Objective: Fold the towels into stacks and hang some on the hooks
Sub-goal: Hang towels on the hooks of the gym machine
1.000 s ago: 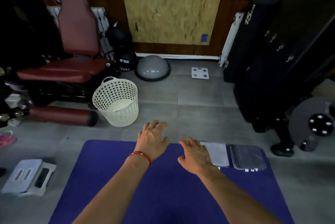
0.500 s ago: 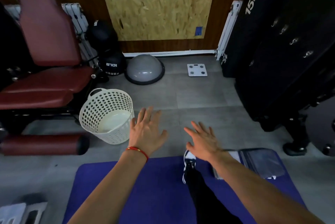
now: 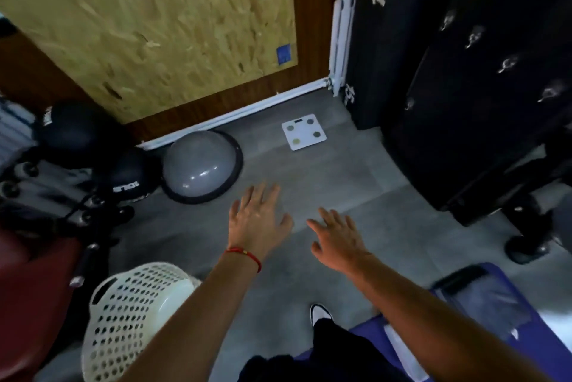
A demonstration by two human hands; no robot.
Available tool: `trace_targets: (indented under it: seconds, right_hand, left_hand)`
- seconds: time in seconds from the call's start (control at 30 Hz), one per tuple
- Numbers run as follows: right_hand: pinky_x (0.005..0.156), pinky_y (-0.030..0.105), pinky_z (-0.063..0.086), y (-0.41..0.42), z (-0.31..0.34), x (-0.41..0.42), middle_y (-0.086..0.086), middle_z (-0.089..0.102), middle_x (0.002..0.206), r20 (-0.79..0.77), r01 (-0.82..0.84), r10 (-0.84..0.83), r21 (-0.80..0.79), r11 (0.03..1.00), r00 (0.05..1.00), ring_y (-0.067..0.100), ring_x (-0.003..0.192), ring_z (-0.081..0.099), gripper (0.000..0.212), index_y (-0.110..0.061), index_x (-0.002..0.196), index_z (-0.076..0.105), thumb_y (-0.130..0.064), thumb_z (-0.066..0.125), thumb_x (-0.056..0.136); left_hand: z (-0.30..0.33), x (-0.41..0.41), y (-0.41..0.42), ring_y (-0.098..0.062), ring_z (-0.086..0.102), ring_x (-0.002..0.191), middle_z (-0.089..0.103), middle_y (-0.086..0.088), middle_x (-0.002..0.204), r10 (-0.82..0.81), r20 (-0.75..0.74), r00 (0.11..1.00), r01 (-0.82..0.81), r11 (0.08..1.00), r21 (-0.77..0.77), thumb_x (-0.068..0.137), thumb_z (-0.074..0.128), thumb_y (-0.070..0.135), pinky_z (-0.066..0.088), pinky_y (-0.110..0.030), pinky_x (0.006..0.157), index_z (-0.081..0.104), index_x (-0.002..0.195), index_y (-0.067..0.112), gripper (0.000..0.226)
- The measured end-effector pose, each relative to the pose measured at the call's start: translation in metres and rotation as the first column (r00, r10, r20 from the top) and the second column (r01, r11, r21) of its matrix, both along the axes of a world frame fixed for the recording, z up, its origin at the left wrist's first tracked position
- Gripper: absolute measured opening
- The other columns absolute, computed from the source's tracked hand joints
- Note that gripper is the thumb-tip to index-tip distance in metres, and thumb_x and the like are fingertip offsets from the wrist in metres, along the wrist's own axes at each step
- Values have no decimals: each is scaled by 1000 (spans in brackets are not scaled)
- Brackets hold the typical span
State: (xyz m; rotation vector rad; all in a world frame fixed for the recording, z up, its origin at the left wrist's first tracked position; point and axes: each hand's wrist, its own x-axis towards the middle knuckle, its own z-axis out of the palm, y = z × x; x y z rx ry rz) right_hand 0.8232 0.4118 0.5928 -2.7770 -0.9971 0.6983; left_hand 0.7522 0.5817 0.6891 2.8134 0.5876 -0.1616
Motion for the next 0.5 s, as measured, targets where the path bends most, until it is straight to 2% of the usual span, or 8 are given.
trace_targets:
  seconds: [0.1,0.17,0.23,0.33,0.43,0.5]
  right_hand:
    - [103,53,43,14,8,45,14,60,128,88,103,-103,6,995,991,39,123,55,52,-14,123,66,-37,61,76]
    - [91,52,52,14,9,69,12,65,110,93,200,-200,11,980,975,38,107,63,49,-11,110,68,-34,67,67]
    - [93,49,51,8,15,86,11,63,115,125,311,-312,28,950,942,36,110,63,51,-13,119,66,-33,67,72]
    - [111,44,38,-8,31,89,7,51,143,119,538,-536,22,843,836,31,133,48,60,-19,146,47,-39,54,90]
    - [110,41,37,-33,34,81,4,46,149,64,715,-715,30,699,696,29,135,47,68,-24,150,43,-47,47,86]
    - [105,41,41,-52,32,74,4,50,145,51,806,-806,27,591,589,30,130,52,65,-24,147,47,-44,53,86]
  left_hand:
    - [7,62,22,-26,28,148,29,-1,163,-72,26,997,73,997,-17,94,54,47,26,-43,117,35,155,24,69]
    - [2,102,30,-25,32,144,32,0,160,-161,44,986,163,985,-54,93,54,48,29,-42,115,37,153,23,67]
    - [-8,142,29,-24,33,143,30,0,161,-298,42,954,301,950,-84,92,53,49,30,-42,115,37,153,23,68]
    - [-15,191,15,-23,28,147,17,1,167,-520,21,854,517,842,-152,93,54,49,30,-42,116,33,156,26,70]
    - [-16,228,-7,-22,27,147,15,2,168,-682,62,729,678,705,-209,95,54,46,30,-39,116,35,155,27,66]
    - [-19,245,-25,-22,25,149,16,2,168,-753,75,653,743,619,-257,96,55,45,29,-39,116,37,154,27,64]
